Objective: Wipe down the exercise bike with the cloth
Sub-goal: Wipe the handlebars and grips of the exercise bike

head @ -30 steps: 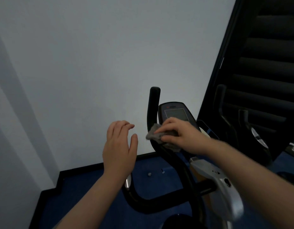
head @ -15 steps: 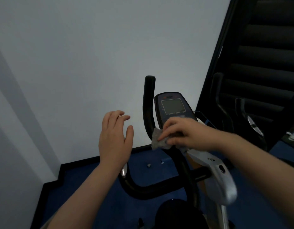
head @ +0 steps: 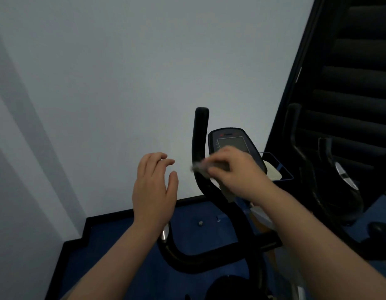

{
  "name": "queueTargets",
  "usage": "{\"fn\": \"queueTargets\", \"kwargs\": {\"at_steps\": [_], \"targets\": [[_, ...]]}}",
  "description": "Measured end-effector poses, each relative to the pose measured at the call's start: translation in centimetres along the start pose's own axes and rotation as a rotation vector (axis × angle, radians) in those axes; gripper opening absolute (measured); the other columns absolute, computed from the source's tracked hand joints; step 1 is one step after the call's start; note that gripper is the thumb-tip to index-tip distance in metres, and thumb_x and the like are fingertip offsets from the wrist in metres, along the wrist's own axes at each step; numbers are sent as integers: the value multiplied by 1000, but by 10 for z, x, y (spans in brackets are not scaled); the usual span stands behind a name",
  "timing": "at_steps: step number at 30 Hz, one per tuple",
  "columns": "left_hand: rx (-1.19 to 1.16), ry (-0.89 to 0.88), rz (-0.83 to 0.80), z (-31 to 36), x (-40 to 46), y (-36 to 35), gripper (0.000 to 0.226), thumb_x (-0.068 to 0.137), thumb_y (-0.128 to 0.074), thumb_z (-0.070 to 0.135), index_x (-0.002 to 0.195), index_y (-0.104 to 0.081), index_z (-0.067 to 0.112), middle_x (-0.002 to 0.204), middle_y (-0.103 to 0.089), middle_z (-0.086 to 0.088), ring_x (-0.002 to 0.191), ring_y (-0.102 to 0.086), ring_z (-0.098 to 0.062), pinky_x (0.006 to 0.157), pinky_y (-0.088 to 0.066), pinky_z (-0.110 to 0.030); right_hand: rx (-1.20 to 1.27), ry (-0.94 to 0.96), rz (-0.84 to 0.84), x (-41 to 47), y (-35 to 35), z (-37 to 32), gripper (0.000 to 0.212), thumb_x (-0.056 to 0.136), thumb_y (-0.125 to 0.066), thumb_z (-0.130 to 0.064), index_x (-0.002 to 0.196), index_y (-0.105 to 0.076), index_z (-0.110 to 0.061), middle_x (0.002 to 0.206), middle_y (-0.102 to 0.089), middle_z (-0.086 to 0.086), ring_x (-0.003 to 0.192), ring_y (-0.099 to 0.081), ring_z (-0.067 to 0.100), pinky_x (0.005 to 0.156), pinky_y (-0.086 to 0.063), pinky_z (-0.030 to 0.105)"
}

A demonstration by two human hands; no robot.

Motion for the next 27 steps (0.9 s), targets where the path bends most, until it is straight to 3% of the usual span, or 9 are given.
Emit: {"fn": "queueTargets", "kwargs": {"at_steps": [2,5,10,14,17,22,23,25,27], "targets": [[-5,3,-4,0,0,1,22,92,-55,11,113,-62,10,124,-52,3,127,-39,-13,91,-27,-11,30,-16,149,8,-15,-14,24,93,-61,-18,115,-69,-25,113,-54,-6,103,-52,9,87,-37,18],[-12,-6,-8,1,0,1,22,92,-54,11,112,-62,11,124,-52,3,127,-38,-11,90,-26,-9,-71,16,215,-12,-37,-19,24,95,-57,-20,117,-67,-24,114,-51,-7,99,-52,11,84,-42,21],[-31,1,19,0,0,0,21,92,-55,10,111,-62,11,122,-52,4,125,-38,-9,91,-25,-4,-158,10,-137,-5,4,-8,20,87,-66,-23,102,-73,-32,103,-56,-11,99,-57,13,86,-46,29],[-25,-3,1,-1,0,1,22,92,-54,11,112,-62,11,124,-52,4,126,-39,-12,89,-31,-13,-81,40,147,28,-7,-25,25,91,-63,-16,114,-71,-22,116,-54,-2,105,-55,14,94,-43,28],[-41,-14,-12,-2,-1,2,22,92,-53,11,112,-62,11,125,-51,5,127,-39,-11,91,-27,-5,-83,77,224,8,-32,-21,24,93,-61,-15,115,-69,-21,116,-52,-4,101,-54,11,86,-41,18],[-80,-7,13,-2,-1,1,21,92,-54,10,111,-62,12,124,-51,5,126,-38,-8,91,-24,3,-74,7,-4,-2,-4,2,22,90,-65,-21,108,-72,-30,104,-55,-11,99,-55,7,80,-37,16],[-84,-2,12,-3,-1,1,21,92,-54,10,111,-63,12,124,-51,6,126,-37,-7,91,-24,2,-57,32,25,6,2,1,21,89,-66,-20,104,-73,-32,102,-56,-10,96,-55,5,79,-38,14],[-86,-1,10,-3,-1,0,21,92,-54,10,112,-62,13,124,-51,7,127,-37,-7,90,-24,2,70,70,276,25,11,-9,22,88,-66,-14,104,-71,-29,104,-55,-7,92,-53,0,82,-38,6],[-79,-7,8,-3,-1,0,21,92,-55,9,111,-62,13,125,-51,6,128,-38,-9,89,-25,0,272,41,510,40,5,-17,23,88,-65,-9,107,-67,-21,108,-55,-3,96,-55,3,88,-42,14]]}}
Point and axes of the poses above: each hand's wrist, its own x-axis towards the middle knuckle, its own y-axis out of the back of the hand, z = x × y, the point moved 1 cm from there along x, towards the middle knuckle
